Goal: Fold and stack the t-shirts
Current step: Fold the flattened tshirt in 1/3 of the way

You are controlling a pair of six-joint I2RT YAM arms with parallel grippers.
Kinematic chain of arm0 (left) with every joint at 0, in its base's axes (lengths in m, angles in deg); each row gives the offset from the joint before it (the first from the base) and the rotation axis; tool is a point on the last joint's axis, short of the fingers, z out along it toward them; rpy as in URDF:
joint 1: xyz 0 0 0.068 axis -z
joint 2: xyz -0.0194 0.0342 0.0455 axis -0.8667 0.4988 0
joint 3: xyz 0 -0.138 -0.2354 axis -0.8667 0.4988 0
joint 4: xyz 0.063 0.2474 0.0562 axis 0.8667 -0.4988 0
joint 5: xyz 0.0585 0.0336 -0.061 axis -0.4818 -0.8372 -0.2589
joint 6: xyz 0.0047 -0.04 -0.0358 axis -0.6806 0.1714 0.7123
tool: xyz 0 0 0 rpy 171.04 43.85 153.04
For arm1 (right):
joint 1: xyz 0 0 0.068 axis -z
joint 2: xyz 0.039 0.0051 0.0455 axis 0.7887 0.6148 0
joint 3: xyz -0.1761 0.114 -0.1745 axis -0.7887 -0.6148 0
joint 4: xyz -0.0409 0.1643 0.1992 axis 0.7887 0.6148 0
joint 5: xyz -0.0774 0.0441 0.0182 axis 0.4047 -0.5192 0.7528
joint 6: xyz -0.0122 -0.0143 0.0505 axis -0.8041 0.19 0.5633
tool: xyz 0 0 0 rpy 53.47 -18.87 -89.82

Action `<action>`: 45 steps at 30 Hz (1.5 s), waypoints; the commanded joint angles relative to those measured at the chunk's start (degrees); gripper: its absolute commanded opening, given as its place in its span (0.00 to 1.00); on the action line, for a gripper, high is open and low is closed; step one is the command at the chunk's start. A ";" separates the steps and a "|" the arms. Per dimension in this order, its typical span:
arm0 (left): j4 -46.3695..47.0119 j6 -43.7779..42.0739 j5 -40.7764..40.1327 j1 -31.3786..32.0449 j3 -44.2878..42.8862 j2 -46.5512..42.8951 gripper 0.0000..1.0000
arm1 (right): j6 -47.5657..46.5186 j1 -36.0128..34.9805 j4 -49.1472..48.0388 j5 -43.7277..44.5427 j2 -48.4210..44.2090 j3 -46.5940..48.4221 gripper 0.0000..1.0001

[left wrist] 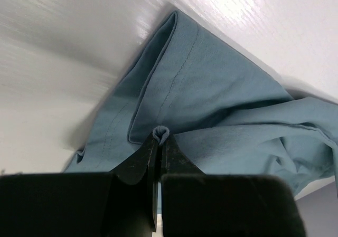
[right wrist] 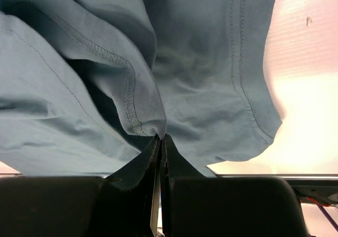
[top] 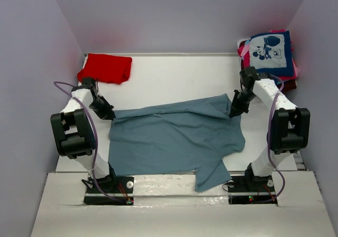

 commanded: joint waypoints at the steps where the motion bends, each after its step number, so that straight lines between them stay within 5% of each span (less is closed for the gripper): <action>1: -1.96 -1.17 -0.17 -0.01 1.44 -3.89 0.06 | -0.03 0.13 1.51 1.19 -3.28 -2.45 0.07; 7: -1.96 -1.61 0.62 -0.01 4.17 -5.30 0.13 | 0.32 0.13 1.51 1.02 -4.33 -5.71 0.07; 11: -2.05 -1.43 1.50 -0.01 5.75 -7.41 0.40 | 0.85 0.13 1.33 -0.57 -5.65 -7.55 0.07; 16: -1.70 -1.52 0.98 -0.01 6.02 -8.12 0.62 | 1.20 0.13 1.07 -0.57 -6.35 -8.52 0.07; 19: -1.61 -1.52 0.89 -0.01 4.79 -8.20 0.67 | 1.55 0.13 1.07 -0.66 -6.97 -8.17 0.07; 30: 0.32 0.15 0.45 -0.01 -2.51 -3.46 0.69 | 3.13 0.13 -1.39 -1.81 -8.02 -3.95 0.70; 35: 1.81 0.59 1.32 0.52 -4.18 0.14 0.66 | 3.84 0.13 -3.85 0.04 -3.20 1.22 0.51; 39: 2.87 0.33 2.47 1.05 -6.46 4.27 0.52 | 4.63 0.13 -6.49 0.22 2.51 5.44 0.20; 45: 2.43 0.06 2.73 2.28 -10.76 7.87 0.49 | 5.07 0.13 -8.85 -0.66 10.86 10.45 0.17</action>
